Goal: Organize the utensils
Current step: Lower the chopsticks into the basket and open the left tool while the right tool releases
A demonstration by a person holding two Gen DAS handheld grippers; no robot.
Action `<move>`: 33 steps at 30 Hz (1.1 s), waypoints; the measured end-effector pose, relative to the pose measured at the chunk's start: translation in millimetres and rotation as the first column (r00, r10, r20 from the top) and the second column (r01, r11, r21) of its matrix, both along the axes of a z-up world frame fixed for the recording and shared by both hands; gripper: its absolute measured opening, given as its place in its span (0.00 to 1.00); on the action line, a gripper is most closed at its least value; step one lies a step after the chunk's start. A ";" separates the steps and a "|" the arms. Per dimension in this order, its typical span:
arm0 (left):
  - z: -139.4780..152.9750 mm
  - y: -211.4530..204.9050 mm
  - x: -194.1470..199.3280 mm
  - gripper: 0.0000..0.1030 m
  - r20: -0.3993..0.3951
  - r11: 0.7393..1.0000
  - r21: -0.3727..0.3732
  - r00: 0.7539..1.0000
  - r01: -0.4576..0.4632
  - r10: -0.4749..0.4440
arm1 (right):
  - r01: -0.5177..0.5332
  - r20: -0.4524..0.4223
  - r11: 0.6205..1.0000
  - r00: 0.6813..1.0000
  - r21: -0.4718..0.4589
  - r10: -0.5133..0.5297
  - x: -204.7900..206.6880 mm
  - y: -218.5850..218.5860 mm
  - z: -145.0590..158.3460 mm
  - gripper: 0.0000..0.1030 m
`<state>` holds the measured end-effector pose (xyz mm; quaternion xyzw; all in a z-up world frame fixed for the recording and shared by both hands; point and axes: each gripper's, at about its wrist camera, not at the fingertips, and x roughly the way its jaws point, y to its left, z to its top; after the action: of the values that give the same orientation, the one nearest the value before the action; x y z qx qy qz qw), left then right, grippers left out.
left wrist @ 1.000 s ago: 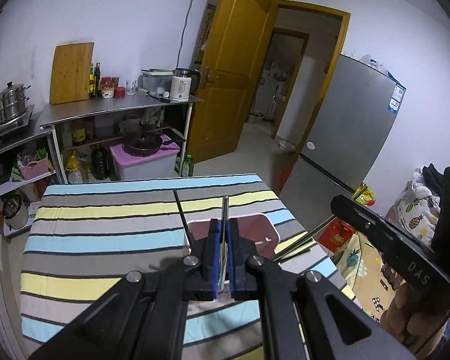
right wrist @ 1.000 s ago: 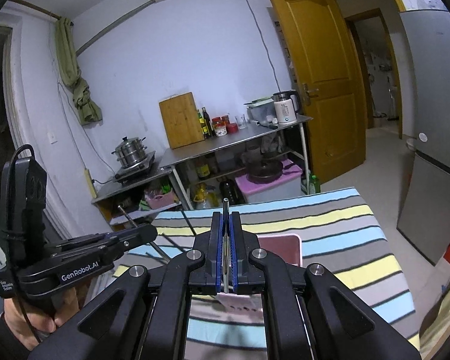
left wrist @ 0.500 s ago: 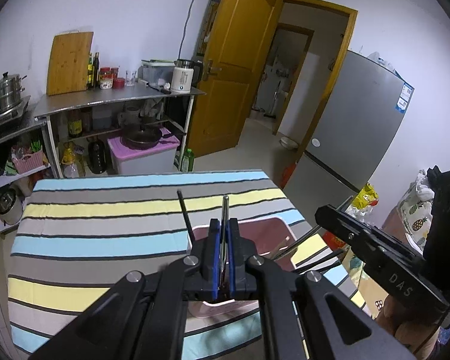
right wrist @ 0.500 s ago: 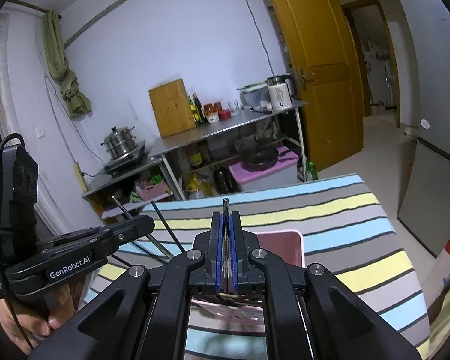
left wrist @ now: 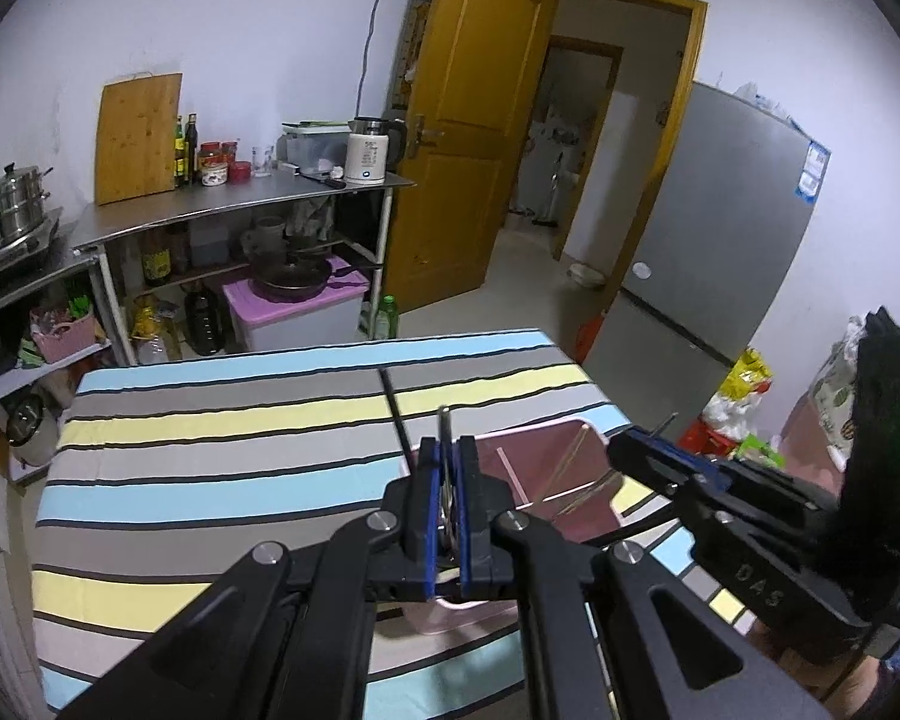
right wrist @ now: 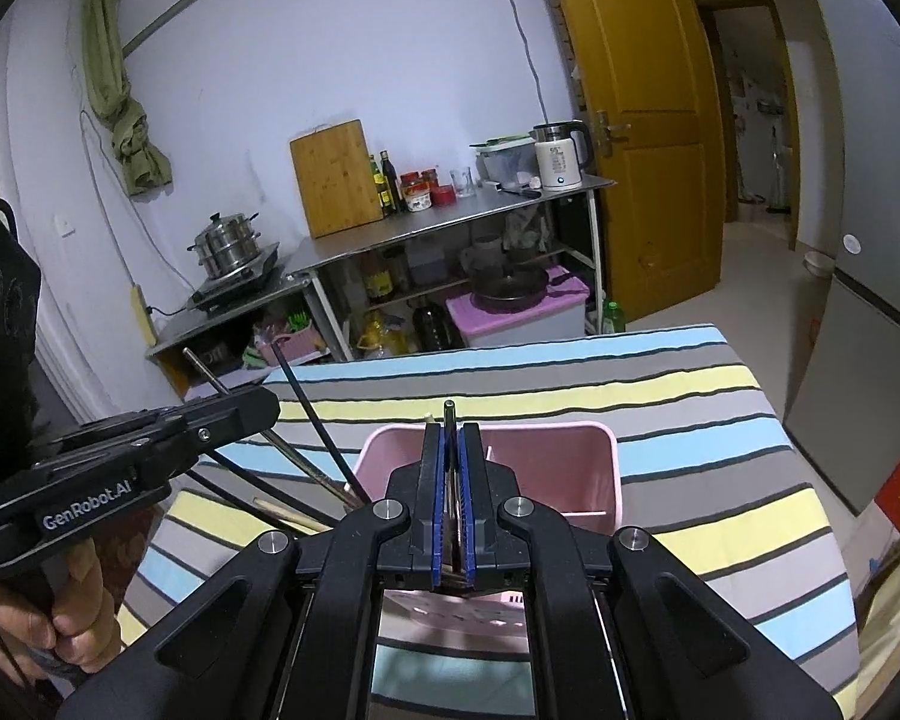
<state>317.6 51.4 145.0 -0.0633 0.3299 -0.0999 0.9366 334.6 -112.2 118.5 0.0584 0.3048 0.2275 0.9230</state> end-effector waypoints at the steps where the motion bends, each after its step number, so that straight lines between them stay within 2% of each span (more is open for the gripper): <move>1: -0.3 0.5 0.2 0.05 -0.003 1.000 0.002 1.000 -0.003 0.003 | -0.001 -0.001 1.000 1.000 -0.004 0.001 0.4 0.3 0.1 0.04; 6: -0.1 2.2 1.5 0.05 -0.009 1.000 0.009 1.000 -0.008 0.008 | -0.005 -0.004 1.000 1.000 -0.020 0.005 2.8 2.5 1.0 0.04; 9: -0.2 -1.2 2.0 0.05 -0.015 0.999 0.038 1.000 -0.019 0.020 | -0.001 -0.008 0.999 1.000 -0.041 0.001 3.9 3.4 1.0 0.04; 15: 0.6 -1.3 1.4 0.05 -0.021 0.999 0.036 1.000 -0.022 0.023 | -0.021 -0.021 0.999 1.000 -0.049 0.020 4.7 4.1 2.5 0.04; 19: 1.7 0.8 -1.3 0.06 -0.021 0.999 0.031 0.999 -0.032 0.033 | -0.030 -0.018 0.998 0.999 -0.047 0.029 1.1 4.8 6.2 0.11; 21: 3.1 2.4 -4.1 0.06 -0.019 0.999 0.027 0.999 -0.036 0.036 | -0.028 -0.011 0.998 1.000 -0.048 0.027 -1.6 3.7 8.7 0.11; 26: 10.6 7.4 -18.6 0.07 -0.002 0.999 0.022 0.999 -0.045 0.045 | -0.026 0.012 0.999 1.000 -0.042 0.027 -11.8 -1.5 18.9 0.11; 33: 18.1 9.7 -53.8 0.17 0.029 0.999 0.011 0.998 -0.049 0.049 | -0.019 0.041 1.000 0.999 -0.021 0.020 -37.9 -15.7 30.0 0.12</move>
<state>263.8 61.0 163.0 -0.0644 0.3154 -0.0758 0.9437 296.8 -127.9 148.5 0.0412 0.2888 0.2346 0.9273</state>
